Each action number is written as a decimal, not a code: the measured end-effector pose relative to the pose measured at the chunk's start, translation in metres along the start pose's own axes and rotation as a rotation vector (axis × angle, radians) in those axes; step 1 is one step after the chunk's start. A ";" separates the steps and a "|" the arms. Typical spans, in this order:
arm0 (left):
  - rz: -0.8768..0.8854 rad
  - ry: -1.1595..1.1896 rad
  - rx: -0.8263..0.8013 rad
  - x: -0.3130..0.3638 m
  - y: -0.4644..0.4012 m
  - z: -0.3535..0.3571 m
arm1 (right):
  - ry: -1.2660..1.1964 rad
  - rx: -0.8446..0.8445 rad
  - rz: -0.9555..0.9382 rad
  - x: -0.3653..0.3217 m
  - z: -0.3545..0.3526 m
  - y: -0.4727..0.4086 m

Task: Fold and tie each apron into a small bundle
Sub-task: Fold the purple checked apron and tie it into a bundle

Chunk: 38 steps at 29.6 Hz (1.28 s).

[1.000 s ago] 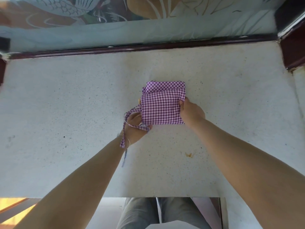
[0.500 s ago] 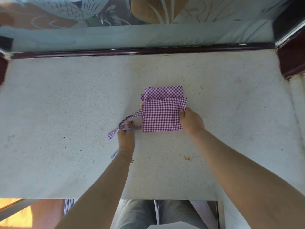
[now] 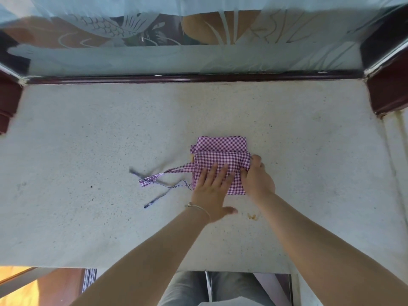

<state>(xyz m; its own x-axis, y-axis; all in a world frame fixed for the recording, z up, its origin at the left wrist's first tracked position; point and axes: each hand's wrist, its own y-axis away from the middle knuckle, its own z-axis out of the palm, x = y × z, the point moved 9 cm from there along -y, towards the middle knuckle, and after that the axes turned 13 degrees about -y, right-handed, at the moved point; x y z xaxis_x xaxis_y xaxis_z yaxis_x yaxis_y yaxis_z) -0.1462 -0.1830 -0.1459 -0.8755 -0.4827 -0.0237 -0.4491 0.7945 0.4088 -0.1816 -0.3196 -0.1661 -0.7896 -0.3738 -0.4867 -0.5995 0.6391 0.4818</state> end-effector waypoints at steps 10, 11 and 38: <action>0.025 0.171 0.131 -0.017 -0.013 -0.006 | 0.513 -0.169 -0.717 -0.027 0.035 0.038; 0.018 0.212 0.161 -0.021 -0.012 -0.012 | 0.516 -0.160 -0.688 -0.032 0.033 0.035; -0.631 1.878 -0.007 -0.085 0.083 -0.042 | -0.834 -0.729 0.077 -0.108 0.013 0.096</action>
<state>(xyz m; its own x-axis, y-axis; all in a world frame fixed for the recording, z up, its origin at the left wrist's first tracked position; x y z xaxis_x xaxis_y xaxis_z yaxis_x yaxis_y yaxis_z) -0.1011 -0.0914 -0.0721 0.6374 -0.3634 0.6795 -0.5609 0.3858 0.7325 -0.1523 -0.2094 -0.0764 -0.6567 0.3943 -0.6429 -0.7025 -0.0099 0.7116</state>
